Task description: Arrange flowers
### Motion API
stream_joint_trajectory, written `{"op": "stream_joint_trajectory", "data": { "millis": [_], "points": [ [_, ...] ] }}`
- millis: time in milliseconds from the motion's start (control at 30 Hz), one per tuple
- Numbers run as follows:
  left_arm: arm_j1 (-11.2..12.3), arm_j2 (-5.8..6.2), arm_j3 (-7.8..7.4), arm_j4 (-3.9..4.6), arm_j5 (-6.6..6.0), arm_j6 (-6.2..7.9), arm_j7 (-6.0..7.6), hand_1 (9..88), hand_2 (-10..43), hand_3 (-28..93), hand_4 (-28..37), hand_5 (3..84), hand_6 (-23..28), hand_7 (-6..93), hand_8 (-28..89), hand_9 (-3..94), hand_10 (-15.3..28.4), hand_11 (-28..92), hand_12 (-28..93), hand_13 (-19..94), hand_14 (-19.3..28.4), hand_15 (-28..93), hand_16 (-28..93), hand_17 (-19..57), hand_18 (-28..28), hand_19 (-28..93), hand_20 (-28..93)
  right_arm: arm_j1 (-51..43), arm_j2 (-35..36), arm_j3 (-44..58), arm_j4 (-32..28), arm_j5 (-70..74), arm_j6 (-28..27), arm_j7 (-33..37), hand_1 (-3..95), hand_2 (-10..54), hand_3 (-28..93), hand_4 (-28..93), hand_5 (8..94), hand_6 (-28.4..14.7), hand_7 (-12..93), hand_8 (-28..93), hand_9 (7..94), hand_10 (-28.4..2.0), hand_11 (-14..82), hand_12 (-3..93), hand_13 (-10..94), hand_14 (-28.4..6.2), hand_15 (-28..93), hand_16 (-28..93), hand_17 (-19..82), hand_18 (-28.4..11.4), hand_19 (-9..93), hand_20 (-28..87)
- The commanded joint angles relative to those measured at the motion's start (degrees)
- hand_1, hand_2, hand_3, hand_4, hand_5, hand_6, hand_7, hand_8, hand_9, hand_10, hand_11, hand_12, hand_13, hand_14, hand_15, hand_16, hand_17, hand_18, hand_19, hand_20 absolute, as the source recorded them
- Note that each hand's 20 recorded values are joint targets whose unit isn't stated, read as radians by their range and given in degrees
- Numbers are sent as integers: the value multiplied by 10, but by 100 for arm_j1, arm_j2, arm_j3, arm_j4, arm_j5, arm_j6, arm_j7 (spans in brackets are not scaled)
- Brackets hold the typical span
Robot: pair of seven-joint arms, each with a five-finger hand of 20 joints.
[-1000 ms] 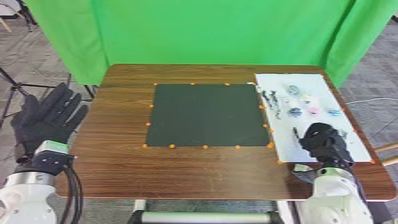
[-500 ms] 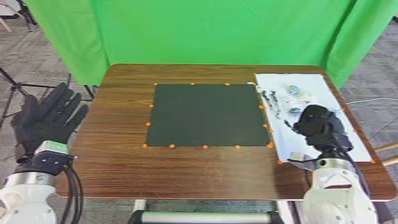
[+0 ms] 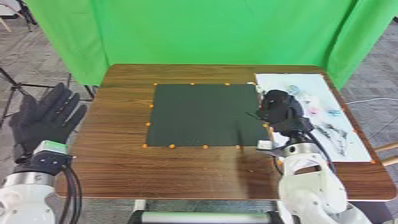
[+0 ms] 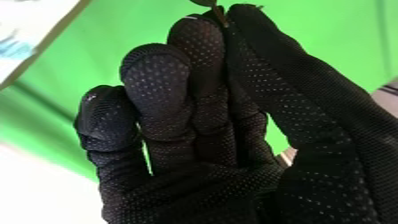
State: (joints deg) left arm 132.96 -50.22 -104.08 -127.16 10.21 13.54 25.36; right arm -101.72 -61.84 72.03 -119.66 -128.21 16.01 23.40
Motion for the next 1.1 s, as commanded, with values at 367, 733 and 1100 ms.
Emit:
{"op": "stream_joint_trajectory", "data": {
  "millis": [367, 733, 1100],
  "points": [
    [101, 48, -332, 171, -443, 55, 143, 298, 86, 719, -283, 389, 66, 144, -99, 306, 118, 194, 66, 206, 104, 267, -102, -49, 121, 343, 78, 2046, -1129, -1634, 1047, 6, -522, -87, 536, -95, 815, -130, 585, 1, 820, 268, 833, -83, 256, 586, 785, -12, 467, 580, 481, -182, 861, 377],
    [-101, 50, -191, 288, -651, 31, -6, 291, 89, 722, -283, 389, 66, 141, -97, 305, 119, 191, 68, 204, 104, 264, -99, -50, 121, 341, 80, 2355, -1657, -2458, 1910, -512, -875, -44, 537, -95, 813, -130, 589, -1, 814, 269, 837, -83, 252, 584, 794, -11, 458, 579, 489, -184, 865, 370],
    [192, -33, -361, 232, -653, -2, 215, 286, 92, 723, -283, 389, 67, 139, -96, 305, 118, 191, 69, 205, 104, 264, -98, -49, 121, 341, 81, 2219, -1191, -2326, 1387, -1113, -1916, 591, 501, -95, 792, -221, 564, -11, 734, 213, 784, -103, 255, 520, 715, -71, 536, 499, 447, -192, 881, 347]
  ]
}}
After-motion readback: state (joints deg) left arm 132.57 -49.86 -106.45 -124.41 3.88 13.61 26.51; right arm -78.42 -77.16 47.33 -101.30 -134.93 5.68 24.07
